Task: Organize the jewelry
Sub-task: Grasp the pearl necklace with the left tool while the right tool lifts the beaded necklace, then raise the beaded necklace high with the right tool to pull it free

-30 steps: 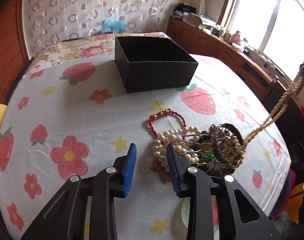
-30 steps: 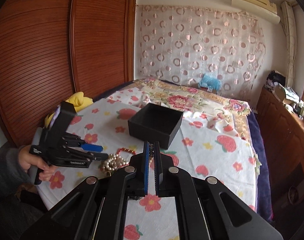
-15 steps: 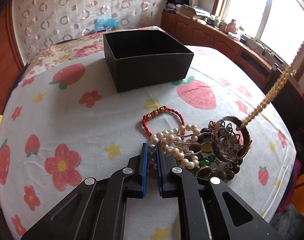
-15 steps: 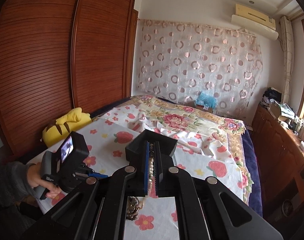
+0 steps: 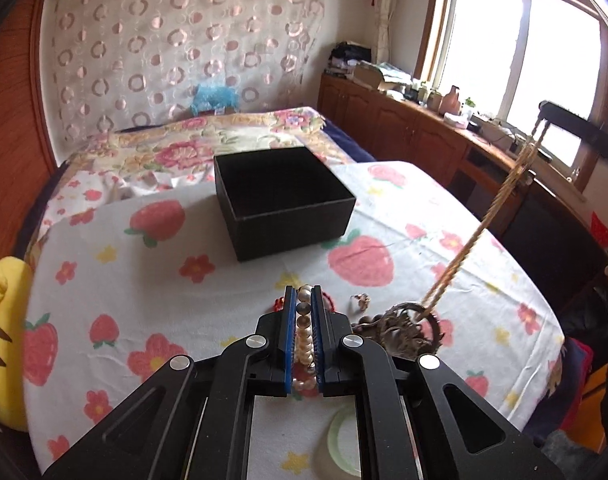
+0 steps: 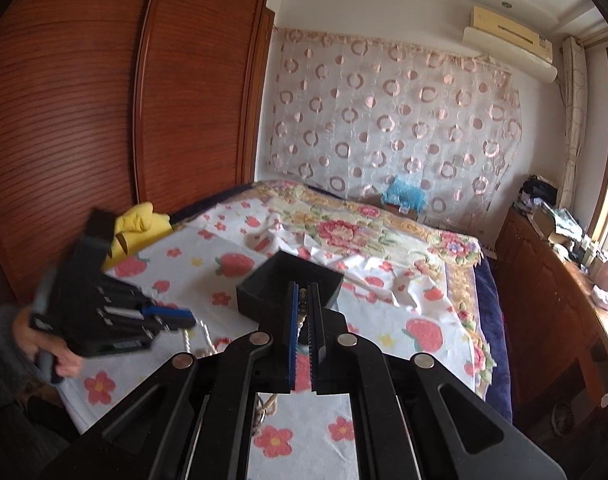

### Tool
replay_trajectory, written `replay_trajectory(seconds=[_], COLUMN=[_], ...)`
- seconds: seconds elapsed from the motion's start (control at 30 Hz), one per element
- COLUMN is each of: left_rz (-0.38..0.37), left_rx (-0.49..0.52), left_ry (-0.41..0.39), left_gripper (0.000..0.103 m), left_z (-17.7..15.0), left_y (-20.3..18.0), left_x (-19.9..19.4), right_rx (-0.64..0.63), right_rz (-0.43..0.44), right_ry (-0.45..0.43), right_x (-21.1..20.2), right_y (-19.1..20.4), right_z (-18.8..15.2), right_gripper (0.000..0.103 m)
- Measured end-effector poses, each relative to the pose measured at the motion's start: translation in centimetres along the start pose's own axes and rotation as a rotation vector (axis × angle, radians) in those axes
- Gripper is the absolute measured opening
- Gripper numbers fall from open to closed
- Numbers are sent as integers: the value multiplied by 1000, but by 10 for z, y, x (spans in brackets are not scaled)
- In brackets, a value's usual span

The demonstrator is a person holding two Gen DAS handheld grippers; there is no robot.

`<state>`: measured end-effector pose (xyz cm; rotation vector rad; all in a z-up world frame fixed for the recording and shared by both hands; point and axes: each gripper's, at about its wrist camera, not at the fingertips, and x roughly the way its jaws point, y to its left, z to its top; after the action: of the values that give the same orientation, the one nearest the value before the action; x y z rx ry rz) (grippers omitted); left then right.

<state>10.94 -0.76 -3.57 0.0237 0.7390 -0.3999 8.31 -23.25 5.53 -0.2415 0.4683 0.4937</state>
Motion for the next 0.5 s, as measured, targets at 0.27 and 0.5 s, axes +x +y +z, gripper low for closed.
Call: replay_trajectory(seconds=[0.27, 0.5], left_rz=[-31, -12], left_rx=[29, 36], left_ry=[-65, -104], left_gripper=[6, 6], left_z=[13, 23], left_y=[-21, -24], left_x=[-25, -37], right_rx=[30, 24], right_rz=[-13, -21], right_ry=[75, 10], right_x=[8, -15], right_y=[-10, -9], right_z=[-35, -23], right_gripper=[5, 5])
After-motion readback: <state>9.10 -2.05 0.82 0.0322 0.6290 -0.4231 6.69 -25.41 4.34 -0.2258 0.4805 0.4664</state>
